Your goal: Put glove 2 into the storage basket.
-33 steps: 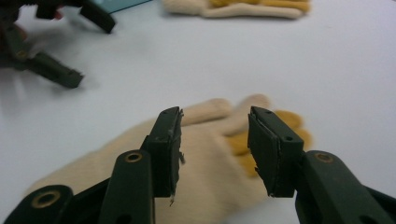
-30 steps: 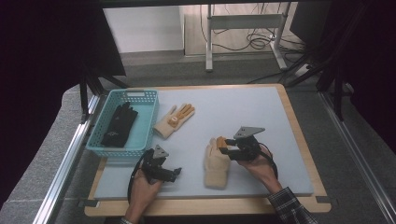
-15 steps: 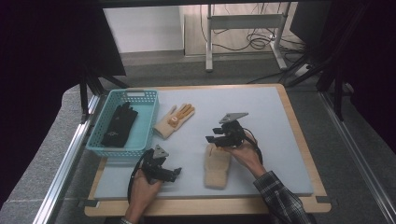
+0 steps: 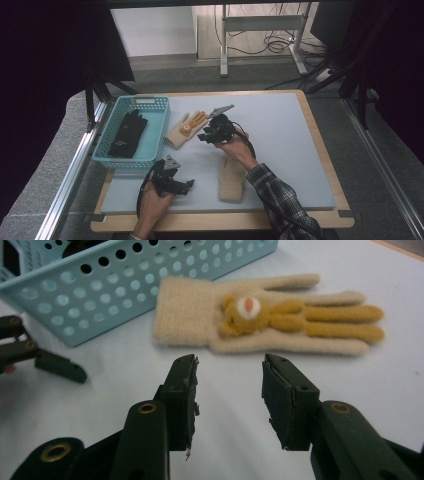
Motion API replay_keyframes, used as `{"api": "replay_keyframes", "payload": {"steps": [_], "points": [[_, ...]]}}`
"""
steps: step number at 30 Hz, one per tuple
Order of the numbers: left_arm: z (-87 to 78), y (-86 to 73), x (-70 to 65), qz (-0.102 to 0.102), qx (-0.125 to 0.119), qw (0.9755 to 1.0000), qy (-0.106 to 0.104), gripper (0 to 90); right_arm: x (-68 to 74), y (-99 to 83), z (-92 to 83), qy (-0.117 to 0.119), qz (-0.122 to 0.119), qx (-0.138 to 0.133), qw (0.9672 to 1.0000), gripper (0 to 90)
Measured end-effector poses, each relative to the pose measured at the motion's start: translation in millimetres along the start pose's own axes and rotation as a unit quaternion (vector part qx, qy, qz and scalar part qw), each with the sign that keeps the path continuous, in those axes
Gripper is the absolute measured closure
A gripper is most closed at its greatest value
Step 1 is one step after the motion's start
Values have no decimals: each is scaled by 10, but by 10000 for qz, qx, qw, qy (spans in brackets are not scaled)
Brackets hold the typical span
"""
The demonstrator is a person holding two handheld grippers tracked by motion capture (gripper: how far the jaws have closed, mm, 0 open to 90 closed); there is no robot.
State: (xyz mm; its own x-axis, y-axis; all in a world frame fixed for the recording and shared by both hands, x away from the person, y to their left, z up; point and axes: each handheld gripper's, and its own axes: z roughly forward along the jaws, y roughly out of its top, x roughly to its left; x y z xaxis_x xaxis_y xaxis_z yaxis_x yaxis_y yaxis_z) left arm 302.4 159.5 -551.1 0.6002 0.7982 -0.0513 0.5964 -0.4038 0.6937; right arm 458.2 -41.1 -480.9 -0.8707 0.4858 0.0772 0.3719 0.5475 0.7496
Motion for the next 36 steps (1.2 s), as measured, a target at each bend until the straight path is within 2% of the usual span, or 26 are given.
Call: {"api": "replay_keyframes", "payload": {"steps": [6,14,17,23,26,29,33,36], "points": [[0,0,0,-1,0,10000,0,14,-43,161,275,-44,11,109,9999,533],[1,-1,-2,-9,-8,10000,-4,14,-96,265,650,-196,71,292,9994,488],[1,0,2,14,-7,10000,-5,14,-110,289,768,-215,77,268,9994,474],[1,0,-1,-6,-7,10000,-5,14,-88,283,974,-451,-155,459,9978,462],[1,0,-1,-6,-7,10000,-4,14,-50,277,993,-661,-265,527,9961,571],[1,0,-1,-6,-7,10000,-5,14,-50,282,963,-675,-257,570,9958,625],[1,0,-1,-5,-6,10000,-4,14,-22,293,883,-721,-296,576,9953,639],[1,0,-1,-10,-7,10000,-5,14,-9,297,774,-665,-286,500,9961,641]]}}
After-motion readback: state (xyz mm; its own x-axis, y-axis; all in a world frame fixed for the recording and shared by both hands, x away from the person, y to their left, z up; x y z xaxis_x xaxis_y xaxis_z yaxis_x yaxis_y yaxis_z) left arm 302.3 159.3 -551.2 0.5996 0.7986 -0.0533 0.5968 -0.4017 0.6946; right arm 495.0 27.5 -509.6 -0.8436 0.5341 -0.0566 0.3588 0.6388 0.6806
